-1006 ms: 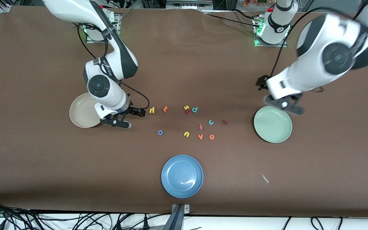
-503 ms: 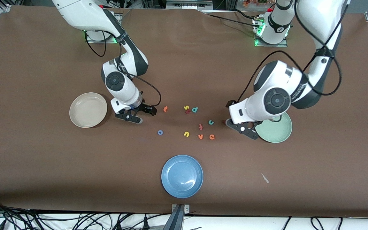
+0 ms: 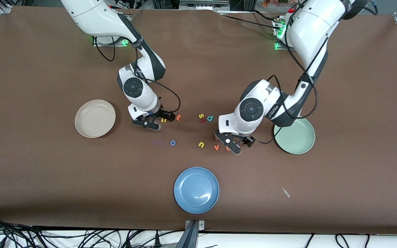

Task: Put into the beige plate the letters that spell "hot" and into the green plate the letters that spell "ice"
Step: 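Reach the right gripper to the yellow letter while the left gripper reaches the orange letter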

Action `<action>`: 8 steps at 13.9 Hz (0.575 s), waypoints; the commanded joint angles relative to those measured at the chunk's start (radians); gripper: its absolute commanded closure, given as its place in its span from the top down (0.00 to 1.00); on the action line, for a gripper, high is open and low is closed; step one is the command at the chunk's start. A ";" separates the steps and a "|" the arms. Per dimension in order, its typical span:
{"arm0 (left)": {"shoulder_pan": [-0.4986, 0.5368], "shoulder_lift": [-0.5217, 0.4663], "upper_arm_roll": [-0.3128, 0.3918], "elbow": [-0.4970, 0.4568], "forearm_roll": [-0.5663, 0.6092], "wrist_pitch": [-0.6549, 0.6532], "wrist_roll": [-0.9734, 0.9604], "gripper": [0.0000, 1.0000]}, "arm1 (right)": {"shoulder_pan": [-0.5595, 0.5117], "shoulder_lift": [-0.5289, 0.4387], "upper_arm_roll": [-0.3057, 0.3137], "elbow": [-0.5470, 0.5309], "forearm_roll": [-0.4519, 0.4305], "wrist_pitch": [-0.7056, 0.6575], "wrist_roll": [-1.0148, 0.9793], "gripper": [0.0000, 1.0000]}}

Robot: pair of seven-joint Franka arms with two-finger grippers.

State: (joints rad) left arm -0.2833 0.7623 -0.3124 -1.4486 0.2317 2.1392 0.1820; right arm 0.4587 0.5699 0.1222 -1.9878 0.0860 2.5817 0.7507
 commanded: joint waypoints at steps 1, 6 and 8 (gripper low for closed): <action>-0.002 0.040 0.006 0.045 0.023 0.024 0.190 1.00 | 0.014 0.011 0.002 0.001 0.012 0.012 -0.011 1.00; -0.020 0.072 0.007 0.047 0.024 0.069 0.378 1.00 | 0.012 0.021 -0.001 0.009 0.001 0.011 -0.080 0.85; -0.017 0.090 0.013 0.051 0.026 0.128 0.476 0.95 | 0.008 0.021 -0.003 0.010 0.000 0.003 -0.111 0.81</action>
State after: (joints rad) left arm -0.2957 0.8158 -0.3076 -1.4350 0.2322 2.2265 0.5660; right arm 0.4708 0.5833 0.1206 -1.9858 0.0855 2.5818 0.6814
